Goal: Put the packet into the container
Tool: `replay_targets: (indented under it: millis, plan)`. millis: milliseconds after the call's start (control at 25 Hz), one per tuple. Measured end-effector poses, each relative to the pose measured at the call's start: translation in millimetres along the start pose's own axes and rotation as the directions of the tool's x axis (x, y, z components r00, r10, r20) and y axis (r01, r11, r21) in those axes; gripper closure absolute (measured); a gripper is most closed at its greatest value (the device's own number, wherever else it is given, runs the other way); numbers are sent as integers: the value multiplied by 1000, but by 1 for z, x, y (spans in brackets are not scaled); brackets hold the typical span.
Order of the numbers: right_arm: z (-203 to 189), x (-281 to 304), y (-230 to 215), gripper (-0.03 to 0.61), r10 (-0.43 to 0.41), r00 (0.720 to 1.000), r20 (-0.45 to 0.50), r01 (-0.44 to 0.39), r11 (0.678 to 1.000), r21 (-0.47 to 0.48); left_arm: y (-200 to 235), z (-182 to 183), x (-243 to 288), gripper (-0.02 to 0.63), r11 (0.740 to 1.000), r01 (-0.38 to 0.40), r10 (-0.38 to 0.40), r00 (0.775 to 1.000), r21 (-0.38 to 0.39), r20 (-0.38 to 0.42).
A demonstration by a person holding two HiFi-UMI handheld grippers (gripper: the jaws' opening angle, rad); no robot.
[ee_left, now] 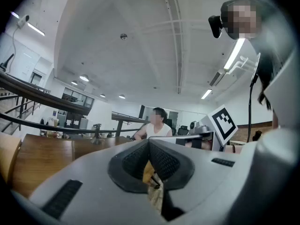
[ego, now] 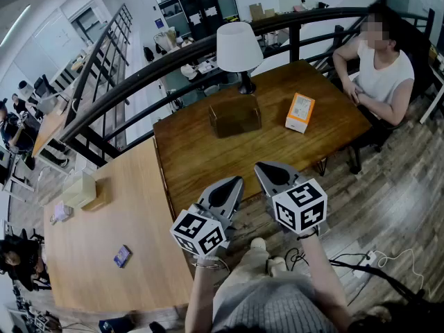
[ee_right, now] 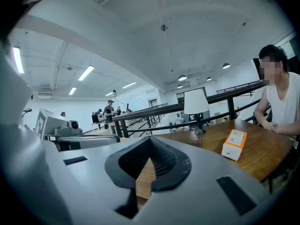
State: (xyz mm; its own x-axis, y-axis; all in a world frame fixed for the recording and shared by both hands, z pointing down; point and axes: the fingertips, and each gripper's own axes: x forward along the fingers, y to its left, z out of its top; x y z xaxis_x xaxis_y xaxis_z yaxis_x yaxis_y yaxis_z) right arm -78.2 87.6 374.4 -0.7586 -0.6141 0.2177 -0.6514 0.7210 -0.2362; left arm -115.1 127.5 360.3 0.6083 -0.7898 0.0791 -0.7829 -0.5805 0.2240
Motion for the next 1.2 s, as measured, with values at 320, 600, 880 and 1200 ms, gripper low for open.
replay_targets:
  millis: [320,600,880,1200]
  plan:
    - [-2,-1,0,566,-1,1000,0,1,1000,-3,1,-3,-2,609,1000,-3,3,1000,-1,1]
    - [0,2,-1,568,-9,1000,-1,9,1000,-4,2,-1,0,609,1000,8,-8,1000,0,0]
    - [7,10,-3,568,4,1000,16,-5,1000,12,11,3,7,609,1000,21,-21,1000,2,-1]
    - [15,33,-22,566,10,999,34,-11,1000,27,33,4,31,609,998,62,-62,998,13,-8]
